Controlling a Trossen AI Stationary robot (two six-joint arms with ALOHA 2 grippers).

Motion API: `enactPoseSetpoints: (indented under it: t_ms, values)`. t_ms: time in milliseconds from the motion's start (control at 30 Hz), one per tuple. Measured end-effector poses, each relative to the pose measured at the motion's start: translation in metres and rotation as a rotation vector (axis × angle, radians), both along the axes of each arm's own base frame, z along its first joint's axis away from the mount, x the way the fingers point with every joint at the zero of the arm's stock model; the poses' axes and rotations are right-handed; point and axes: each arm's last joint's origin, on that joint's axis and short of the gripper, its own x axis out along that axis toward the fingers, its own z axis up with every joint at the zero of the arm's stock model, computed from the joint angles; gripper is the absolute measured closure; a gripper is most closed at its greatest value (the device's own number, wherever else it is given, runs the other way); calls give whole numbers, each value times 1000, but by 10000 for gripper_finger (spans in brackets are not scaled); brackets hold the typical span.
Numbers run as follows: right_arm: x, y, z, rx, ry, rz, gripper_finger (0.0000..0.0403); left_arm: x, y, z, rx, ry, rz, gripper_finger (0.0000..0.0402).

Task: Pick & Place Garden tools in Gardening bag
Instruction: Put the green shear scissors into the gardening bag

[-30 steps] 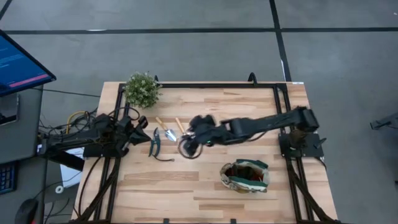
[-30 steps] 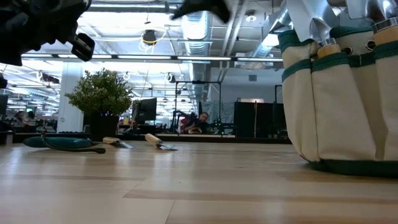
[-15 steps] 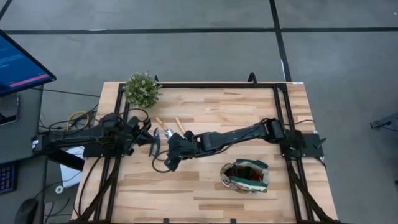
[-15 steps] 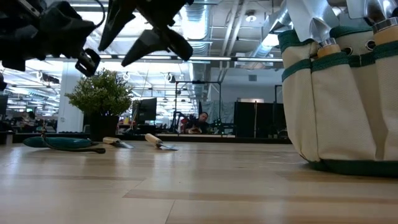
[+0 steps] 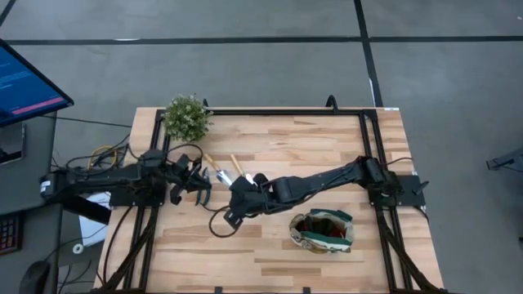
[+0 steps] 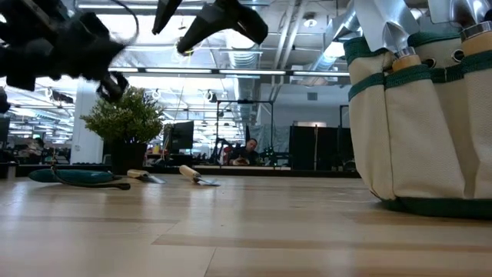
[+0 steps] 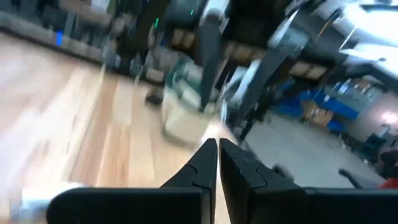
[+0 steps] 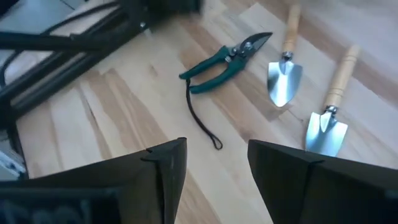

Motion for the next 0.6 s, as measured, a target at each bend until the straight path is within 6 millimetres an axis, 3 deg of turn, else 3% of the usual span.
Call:
enactPoseSetpoints:
  t_ms: [267, 467, 600]
  values:
    - [22, -20, -18, 139, -93, -150, 203, -26, -5, 26, 78, -324, 0, 384]
    - [53, -31, -46, 211, -222, -149, 193, -28, -6, 28, 88, -354, -7, 384]
    - [63, -36, -72, 264, -205, -181, 209, -27, -6, 27, 86, -346, -7, 384]
